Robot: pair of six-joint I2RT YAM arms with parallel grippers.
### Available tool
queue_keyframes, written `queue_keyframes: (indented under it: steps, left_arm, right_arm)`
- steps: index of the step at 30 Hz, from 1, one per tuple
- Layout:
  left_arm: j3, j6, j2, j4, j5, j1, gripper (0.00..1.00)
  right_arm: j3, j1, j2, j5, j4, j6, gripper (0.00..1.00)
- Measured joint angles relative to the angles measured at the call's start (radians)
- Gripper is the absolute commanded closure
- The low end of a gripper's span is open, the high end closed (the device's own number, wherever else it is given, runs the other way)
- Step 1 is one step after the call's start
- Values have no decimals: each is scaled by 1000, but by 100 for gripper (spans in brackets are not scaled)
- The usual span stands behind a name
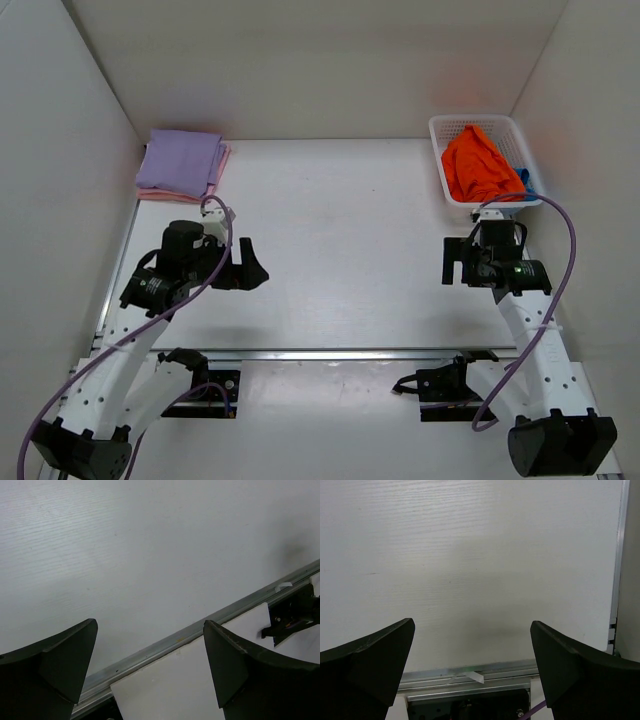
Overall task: Fold and stack the t-shirts
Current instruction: Grab crumpled tshirt from bin with the right arm
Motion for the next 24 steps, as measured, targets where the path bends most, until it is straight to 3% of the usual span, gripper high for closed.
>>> queue_keyframes:
  steps: [5,6,8,9,10,11,13,14,15,16,17,19,22,23,24]
  left_arm:
    - [0,5,-71,47,13,8,1]
    - [0,4,-79,61,19,11,1]
    - [0,-4,-82,95,31,16,2]
    - [0,-12,-80,115,37,20,7]
    - [-3,-22,-77,140,45,24,50]
    - [-10,-37,-74,165,51,29,75]
    - [-25,-46,-63,206,60,40,77]
    - [-33,-50,-55,224,61,43,61]
    - [-42,-55,-44,237,61,48,44]
    - [-49,-55,-32,245,61,53,21]
    - [-55,-55,-18,251,61,59,18]
    - [-69,-61,13,264,58,68,14]
    - [-88,-64,48,271,51,77,17]
    - [-97,-63,54,279,50,80,18]
    - [-103,-64,56,283,48,82,18]
  right_arm:
    - [0,28,-2,35,0,10,1]
    - [3,32,5,39,-1,11,7]
    - [23,29,46,42,-6,6,42]
    - [47,21,74,38,-9,0,72]
    - [80,3,113,29,-8,-2,100]
    - [122,-20,153,20,-3,-5,100]
    - [227,-66,235,5,11,-1,96]
    - [283,-84,274,1,25,-2,84]
    - [345,-98,315,0,42,-6,57]
    - [397,-108,353,-1,65,-9,55]
    - [441,-114,389,-4,95,-27,53]
    - [486,-120,447,-13,164,-40,35]
    - [494,-134,517,-41,246,-54,39]
    - [494,-143,544,-48,271,-51,37]
    - [497,-156,571,-53,295,-47,28]
